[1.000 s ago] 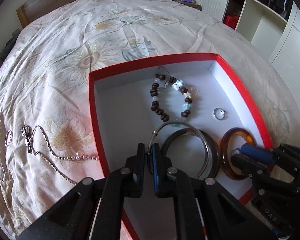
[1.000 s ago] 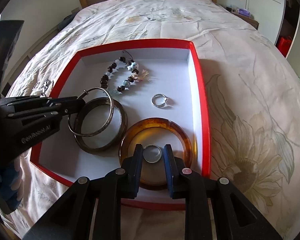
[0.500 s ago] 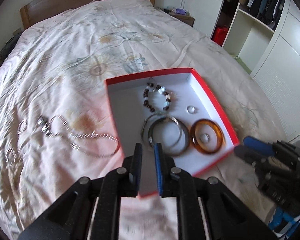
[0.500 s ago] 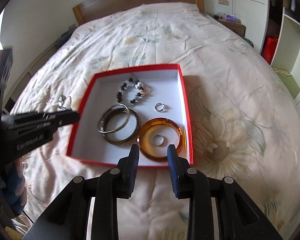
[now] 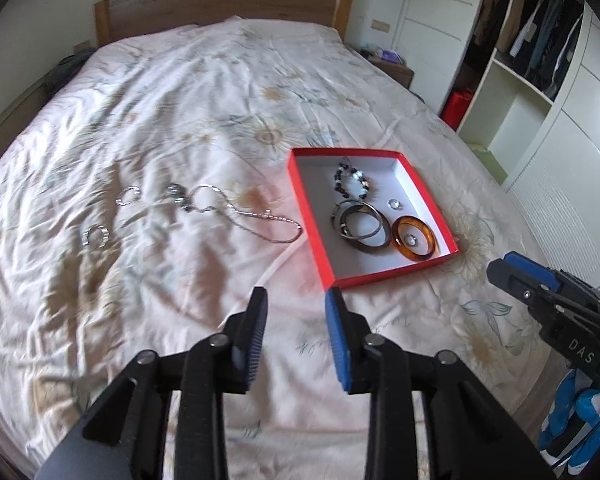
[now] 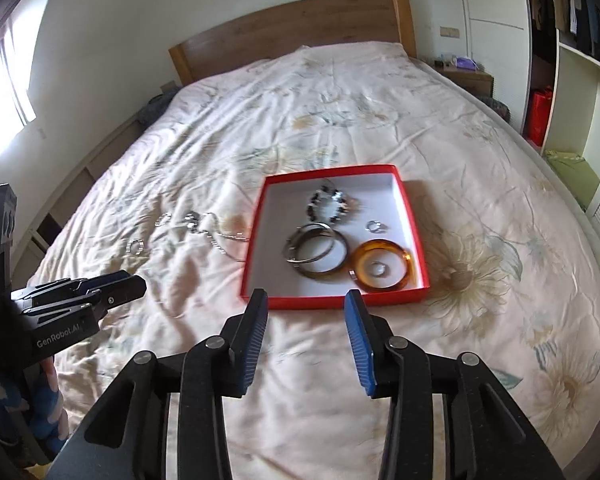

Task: Organize jewelry
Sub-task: 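Withdraw both tools from the red box toward the jewelry on the duvet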

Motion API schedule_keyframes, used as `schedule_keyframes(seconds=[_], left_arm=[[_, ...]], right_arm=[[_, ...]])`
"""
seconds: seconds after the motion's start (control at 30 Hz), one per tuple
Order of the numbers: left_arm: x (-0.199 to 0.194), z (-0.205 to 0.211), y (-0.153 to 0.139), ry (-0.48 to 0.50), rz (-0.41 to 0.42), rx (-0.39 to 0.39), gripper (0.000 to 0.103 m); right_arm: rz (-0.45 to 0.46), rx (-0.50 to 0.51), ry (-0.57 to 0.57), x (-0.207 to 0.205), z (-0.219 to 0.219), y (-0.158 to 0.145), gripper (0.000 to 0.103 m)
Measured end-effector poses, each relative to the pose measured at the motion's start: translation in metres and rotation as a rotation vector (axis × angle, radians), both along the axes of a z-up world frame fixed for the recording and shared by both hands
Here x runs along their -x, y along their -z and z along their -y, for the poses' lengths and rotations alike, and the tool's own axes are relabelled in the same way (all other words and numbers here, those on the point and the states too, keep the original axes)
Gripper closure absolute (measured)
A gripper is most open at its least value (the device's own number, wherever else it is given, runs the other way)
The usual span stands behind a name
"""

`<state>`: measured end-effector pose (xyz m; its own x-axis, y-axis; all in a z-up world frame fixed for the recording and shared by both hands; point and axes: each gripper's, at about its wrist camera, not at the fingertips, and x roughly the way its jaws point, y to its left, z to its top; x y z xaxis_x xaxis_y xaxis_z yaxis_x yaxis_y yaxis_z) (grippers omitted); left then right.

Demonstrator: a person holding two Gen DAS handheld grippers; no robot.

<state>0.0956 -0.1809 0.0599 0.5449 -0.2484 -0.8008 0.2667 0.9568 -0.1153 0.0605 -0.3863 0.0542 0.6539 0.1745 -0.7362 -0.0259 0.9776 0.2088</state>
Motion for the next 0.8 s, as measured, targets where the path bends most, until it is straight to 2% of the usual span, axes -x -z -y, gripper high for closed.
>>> schedule_keyframes(seconds=[0.23,0.8], left_arm=[[0.036,-0.022,-0.018,-0.035,0.074,-0.016,0.073],[0.087,-0.072,-0.031,-0.078,0.152,-0.007,0.072]], right_arm=[[0.024,-0.026,-0.007,0.022,-0.025,-0.011,0.060],[0.045,0.013,-0.072,0.054,-0.087,-0.024,0.059]])
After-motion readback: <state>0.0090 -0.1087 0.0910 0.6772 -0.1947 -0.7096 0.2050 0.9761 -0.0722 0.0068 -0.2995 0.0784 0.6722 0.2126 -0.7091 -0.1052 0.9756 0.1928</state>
